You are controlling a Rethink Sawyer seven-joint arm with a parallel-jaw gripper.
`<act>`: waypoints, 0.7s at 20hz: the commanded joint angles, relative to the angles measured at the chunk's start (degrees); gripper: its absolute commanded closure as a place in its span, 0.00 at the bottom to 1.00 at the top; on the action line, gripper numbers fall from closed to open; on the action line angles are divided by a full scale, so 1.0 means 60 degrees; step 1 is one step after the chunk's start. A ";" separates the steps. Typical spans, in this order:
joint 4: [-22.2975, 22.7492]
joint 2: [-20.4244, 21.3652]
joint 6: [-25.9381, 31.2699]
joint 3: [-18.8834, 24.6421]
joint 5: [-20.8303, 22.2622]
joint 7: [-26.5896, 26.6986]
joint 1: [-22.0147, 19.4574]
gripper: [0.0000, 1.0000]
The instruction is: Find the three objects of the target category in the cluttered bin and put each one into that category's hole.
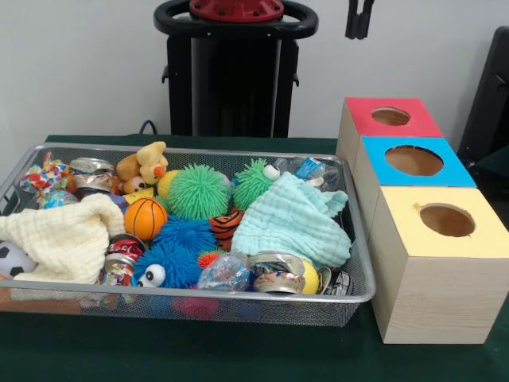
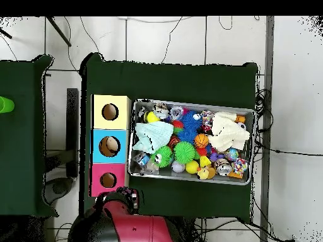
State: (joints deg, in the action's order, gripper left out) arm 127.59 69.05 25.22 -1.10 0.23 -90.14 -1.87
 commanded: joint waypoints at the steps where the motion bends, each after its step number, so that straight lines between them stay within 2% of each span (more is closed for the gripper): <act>1: 0.1416 -0.0308 -0.2326 0.1200 0.0086 -0.1046 -0.0910 1.00; 3: 0.2127 -0.0505 -0.3394 0.1730 0.0060 -0.1448 -0.1412 1.00; 4: 0.2293 -0.0621 -0.3956 0.1762 0.0363 -0.1683 -0.1476 1.00; 6: 0.2373 -0.0755 -0.4364 0.1691 0.0680 -0.1810 -0.1370 1.00; 9: 0.2227 -0.1467 -0.4616 0.1339 0.0836 -0.1772 -0.1088 1.00; 14: 0.1857 -0.3024 -0.5150 0.1140 0.0462 -0.2049 -0.1315 1.00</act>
State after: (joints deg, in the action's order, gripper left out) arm 137.03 61.92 -3.17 2.47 1.94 -90.14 -7.77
